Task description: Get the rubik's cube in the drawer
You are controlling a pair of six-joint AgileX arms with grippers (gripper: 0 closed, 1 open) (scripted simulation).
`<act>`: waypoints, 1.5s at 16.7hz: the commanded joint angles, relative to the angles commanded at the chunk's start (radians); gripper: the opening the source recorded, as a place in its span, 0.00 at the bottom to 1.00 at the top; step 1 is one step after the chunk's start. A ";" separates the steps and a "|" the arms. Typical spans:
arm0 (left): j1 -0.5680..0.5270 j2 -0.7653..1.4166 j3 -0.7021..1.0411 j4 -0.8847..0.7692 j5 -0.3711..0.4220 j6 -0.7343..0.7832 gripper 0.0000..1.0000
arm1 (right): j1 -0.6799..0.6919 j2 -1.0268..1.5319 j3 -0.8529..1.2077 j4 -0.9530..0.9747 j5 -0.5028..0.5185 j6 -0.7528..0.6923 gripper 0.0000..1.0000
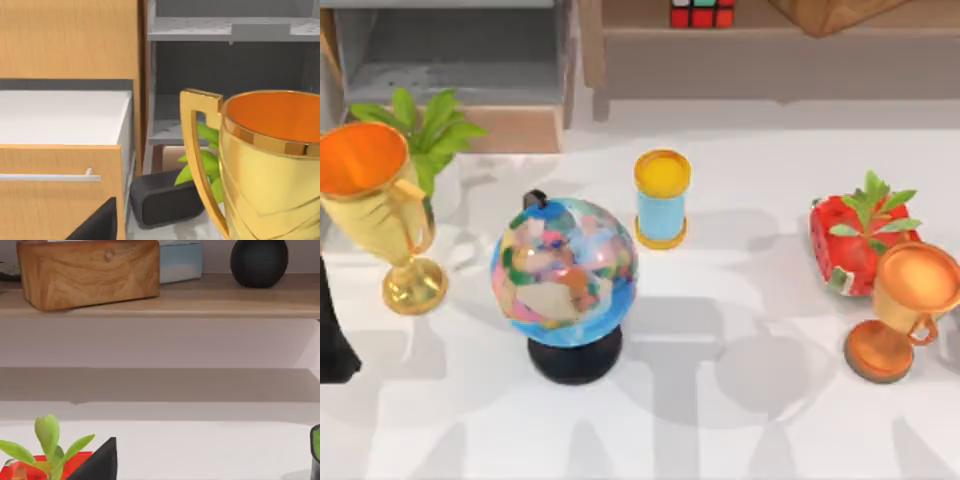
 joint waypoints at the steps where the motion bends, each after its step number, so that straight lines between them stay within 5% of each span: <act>1: 0.000 0.000 0.000 0.000 0.000 0.000 1.00 | 0.000 0.000 0.000 0.000 0.000 0.000 1.00; 5: -0.031 0.061 0.056 0.033 -0.026 -0.004 1.00 | 0.000 0.000 0.000 0.000 0.000 0.000 1.00; 10: -0.159 0.372 0.297 0.172 -0.150 -0.007 1.00 | 0.000 0.000 0.000 0.000 0.000 0.000 1.00; 25: -0.725 2.041 1.315 0.731 -0.650 0.014 1.00 | 0.000 0.000 0.000 0.000 0.000 0.000 1.00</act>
